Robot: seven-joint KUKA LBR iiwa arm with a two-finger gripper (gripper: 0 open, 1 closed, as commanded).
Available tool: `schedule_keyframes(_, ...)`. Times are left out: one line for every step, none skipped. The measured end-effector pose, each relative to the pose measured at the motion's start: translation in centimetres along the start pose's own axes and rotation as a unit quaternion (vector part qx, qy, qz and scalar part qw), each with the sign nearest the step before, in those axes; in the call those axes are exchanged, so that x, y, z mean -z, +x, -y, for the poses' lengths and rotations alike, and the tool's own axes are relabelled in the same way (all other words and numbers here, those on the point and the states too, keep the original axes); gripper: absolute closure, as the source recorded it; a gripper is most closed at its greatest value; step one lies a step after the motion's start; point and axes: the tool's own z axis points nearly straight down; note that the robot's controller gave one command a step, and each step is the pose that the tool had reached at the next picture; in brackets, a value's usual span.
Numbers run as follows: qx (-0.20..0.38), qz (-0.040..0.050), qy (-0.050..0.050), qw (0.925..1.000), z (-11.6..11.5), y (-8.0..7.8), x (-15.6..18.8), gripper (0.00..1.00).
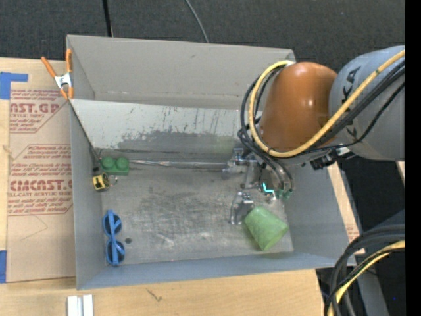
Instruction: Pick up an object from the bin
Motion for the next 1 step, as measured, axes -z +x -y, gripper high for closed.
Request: schedule_keyframes(0.133,0.0007,0.001,0.9911,7.83,1.11,-8.20,0.00)
